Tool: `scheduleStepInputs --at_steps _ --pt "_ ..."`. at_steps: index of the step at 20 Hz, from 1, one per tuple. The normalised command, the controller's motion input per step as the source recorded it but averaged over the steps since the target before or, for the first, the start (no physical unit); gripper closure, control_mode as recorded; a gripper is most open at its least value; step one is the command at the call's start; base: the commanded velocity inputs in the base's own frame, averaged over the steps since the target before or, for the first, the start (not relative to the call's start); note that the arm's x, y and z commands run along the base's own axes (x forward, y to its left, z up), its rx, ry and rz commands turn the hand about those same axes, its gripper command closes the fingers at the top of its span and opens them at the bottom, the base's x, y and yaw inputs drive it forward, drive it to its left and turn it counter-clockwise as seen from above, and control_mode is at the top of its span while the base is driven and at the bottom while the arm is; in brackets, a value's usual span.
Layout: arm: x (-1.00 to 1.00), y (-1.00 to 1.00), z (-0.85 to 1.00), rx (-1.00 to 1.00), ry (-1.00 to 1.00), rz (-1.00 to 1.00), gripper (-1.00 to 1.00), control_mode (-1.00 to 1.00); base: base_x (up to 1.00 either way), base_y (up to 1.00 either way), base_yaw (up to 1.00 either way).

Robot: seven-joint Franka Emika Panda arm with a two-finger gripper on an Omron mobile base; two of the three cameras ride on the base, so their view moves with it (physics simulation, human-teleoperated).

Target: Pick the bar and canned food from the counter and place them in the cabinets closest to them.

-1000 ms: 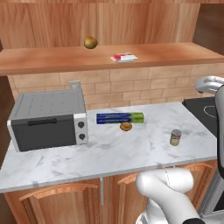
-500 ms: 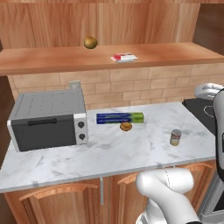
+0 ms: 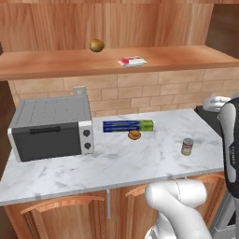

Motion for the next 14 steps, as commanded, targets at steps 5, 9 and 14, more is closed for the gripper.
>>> scheduleStepInputs --at_steps 5,9,14 --pt "0.21 0.0 -0.2 -0.06 0.05 0.0 -1.0 -1.0 0.0 0.0 0.0" --pt "0.19 -0.01 -0.25 -0.05 0.06 0.0 -1.0 -1.0 0.0 0.0 0.0" --pt "0.19 -0.03 -0.26 -0.02 0.07 0.0 -1.0 -1.0 0.0 0.0 0.0"
